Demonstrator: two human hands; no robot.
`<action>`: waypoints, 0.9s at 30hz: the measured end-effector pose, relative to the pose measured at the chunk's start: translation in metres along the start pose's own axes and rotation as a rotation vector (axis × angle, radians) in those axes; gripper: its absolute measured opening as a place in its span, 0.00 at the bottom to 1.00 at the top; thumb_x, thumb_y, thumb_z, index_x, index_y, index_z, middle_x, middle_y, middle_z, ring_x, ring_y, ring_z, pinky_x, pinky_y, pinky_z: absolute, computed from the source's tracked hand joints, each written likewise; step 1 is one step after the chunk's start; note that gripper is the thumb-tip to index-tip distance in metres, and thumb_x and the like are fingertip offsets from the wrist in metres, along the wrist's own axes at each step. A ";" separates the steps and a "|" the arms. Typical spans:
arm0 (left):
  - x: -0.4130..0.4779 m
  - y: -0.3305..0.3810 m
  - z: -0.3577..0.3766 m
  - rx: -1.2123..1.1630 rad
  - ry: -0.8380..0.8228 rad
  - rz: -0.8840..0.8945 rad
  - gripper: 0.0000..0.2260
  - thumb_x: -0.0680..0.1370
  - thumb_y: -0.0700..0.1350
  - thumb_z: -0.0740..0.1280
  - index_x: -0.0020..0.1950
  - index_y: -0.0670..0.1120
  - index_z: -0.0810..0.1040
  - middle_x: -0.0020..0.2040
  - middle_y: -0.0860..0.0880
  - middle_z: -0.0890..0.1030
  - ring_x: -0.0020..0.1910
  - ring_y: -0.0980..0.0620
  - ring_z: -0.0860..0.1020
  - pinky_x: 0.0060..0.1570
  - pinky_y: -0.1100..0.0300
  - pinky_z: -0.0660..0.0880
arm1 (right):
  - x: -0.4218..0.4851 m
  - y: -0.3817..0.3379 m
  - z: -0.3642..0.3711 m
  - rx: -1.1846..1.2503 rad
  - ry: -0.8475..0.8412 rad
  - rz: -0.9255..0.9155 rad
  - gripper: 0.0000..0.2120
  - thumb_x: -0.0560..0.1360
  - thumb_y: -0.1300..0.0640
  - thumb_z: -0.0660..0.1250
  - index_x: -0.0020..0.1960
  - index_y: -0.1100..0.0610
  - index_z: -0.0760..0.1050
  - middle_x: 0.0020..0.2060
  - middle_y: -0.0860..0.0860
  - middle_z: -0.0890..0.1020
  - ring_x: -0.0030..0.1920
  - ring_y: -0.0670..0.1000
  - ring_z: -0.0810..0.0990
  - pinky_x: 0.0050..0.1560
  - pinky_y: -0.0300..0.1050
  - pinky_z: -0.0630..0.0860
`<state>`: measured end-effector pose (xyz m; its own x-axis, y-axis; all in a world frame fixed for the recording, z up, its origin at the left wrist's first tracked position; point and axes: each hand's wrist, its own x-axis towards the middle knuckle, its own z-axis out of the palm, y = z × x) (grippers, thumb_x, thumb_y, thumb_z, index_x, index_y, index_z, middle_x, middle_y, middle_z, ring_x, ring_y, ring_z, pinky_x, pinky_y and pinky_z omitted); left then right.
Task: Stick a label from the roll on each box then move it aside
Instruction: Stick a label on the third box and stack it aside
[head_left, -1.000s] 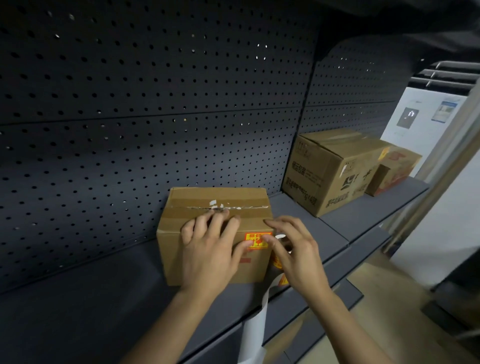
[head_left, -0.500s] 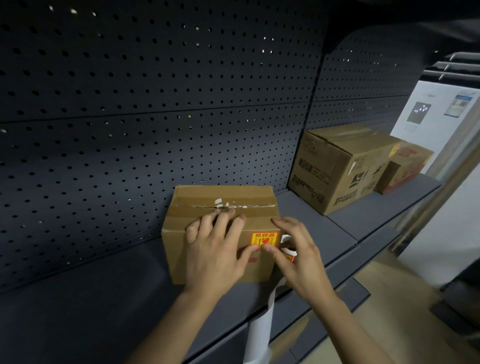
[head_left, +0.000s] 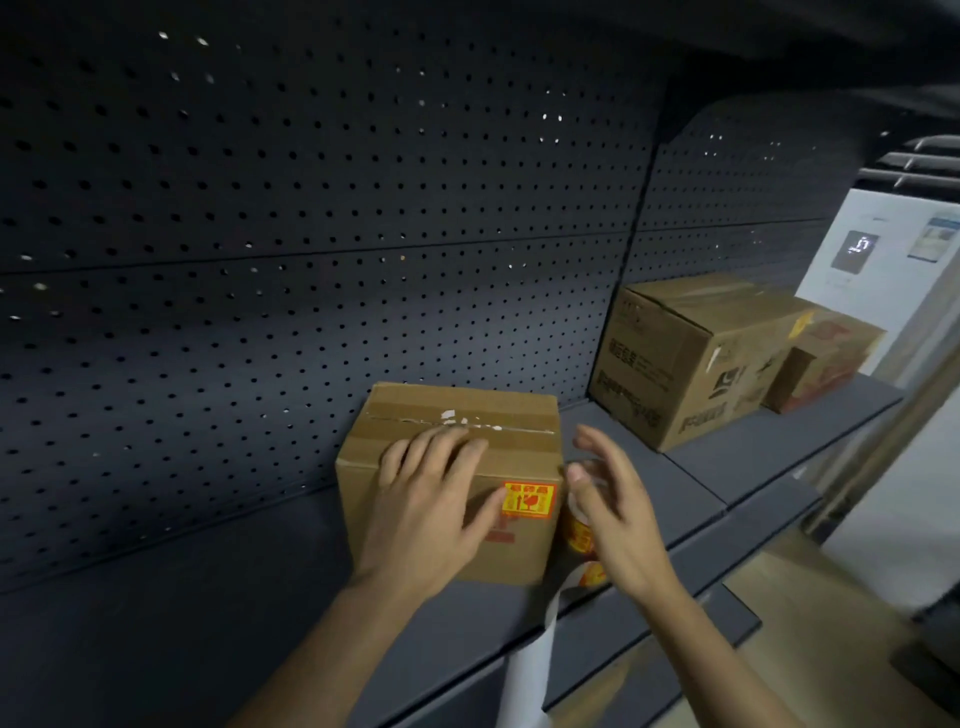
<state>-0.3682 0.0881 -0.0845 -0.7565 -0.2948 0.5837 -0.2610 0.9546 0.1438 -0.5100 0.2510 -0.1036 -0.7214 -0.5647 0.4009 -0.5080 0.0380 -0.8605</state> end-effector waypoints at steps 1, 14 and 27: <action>0.000 -0.003 -0.004 -0.017 -0.001 -0.005 0.22 0.79 0.61 0.59 0.63 0.47 0.78 0.62 0.50 0.79 0.63 0.49 0.76 0.64 0.48 0.70 | 0.007 -0.001 0.000 0.048 0.026 0.042 0.16 0.81 0.43 0.62 0.68 0.38 0.69 0.65 0.40 0.75 0.63 0.38 0.75 0.63 0.44 0.75; -0.028 0.003 -0.037 0.029 -0.145 -0.260 0.34 0.80 0.66 0.45 0.69 0.45 0.77 0.71 0.47 0.76 0.74 0.44 0.68 0.76 0.47 0.59 | 0.095 -0.019 0.021 -0.033 -0.218 0.241 0.09 0.82 0.53 0.63 0.58 0.53 0.80 0.57 0.52 0.83 0.56 0.51 0.80 0.52 0.41 0.75; 0.021 -0.026 -0.057 -0.119 -0.467 -0.478 0.31 0.82 0.60 0.55 0.78 0.41 0.60 0.81 0.46 0.54 0.81 0.45 0.47 0.75 0.44 0.57 | -0.029 -0.072 0.026 -0.060 -0.219 0.122 0.09 0.76 0.46 0.70 0.55 0.45 0.81 0.43 0.35 0.85 0.46 0.33 0.82 0.44 0.27 0.73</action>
<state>-0.3431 0.0597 -0.0305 -0.7608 -0.6482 0.0317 -0.5839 0.7050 0.4026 -0.4400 0.2429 -0.0614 -0.6631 -0.7178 0.2122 -0.4551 0.1615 -0.8757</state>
